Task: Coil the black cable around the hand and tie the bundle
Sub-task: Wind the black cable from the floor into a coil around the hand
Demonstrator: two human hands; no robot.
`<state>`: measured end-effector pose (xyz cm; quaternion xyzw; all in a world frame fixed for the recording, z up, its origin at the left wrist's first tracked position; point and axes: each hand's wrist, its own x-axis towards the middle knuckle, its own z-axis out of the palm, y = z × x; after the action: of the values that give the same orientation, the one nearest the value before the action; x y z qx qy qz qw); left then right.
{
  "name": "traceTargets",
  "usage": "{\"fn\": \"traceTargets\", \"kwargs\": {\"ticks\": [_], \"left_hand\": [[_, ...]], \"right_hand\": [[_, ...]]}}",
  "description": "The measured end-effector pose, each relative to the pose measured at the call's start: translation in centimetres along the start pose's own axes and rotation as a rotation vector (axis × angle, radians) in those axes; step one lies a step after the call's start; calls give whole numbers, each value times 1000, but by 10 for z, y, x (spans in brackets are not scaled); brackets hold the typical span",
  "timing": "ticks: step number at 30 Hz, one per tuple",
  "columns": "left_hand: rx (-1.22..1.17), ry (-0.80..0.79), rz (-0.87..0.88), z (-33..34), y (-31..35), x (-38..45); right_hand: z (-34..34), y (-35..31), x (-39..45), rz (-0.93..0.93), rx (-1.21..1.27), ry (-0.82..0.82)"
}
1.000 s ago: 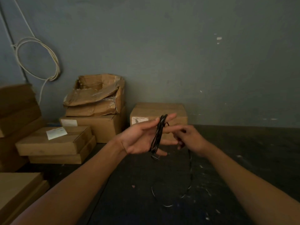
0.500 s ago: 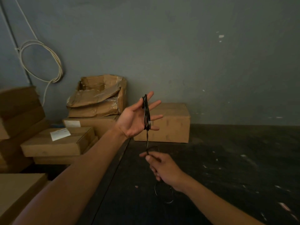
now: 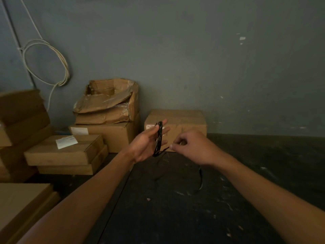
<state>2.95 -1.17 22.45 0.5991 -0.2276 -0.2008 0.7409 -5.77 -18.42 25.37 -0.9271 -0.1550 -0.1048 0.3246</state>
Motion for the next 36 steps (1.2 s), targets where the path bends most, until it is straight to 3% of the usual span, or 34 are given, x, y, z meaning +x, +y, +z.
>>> {"fn": "traceTargets", "kwargs": {"ticks": [12, 20, 30, 36], "left_hand": [[129, -323, -275, -4, -18, -14], [140, -493, -348, -7, -24, -32], [-84, -645, -239, 17, 7, -39], [-165, -572, -85, 21, 34, -33]], "right_hand": [[-52, -9, 34, -123, -313, -40], [-70, -2, 42, -142, -394, 6], [-27, 55, 40, -119, 46, 63], [40, 68, 14, 68, 520, 108]]}}
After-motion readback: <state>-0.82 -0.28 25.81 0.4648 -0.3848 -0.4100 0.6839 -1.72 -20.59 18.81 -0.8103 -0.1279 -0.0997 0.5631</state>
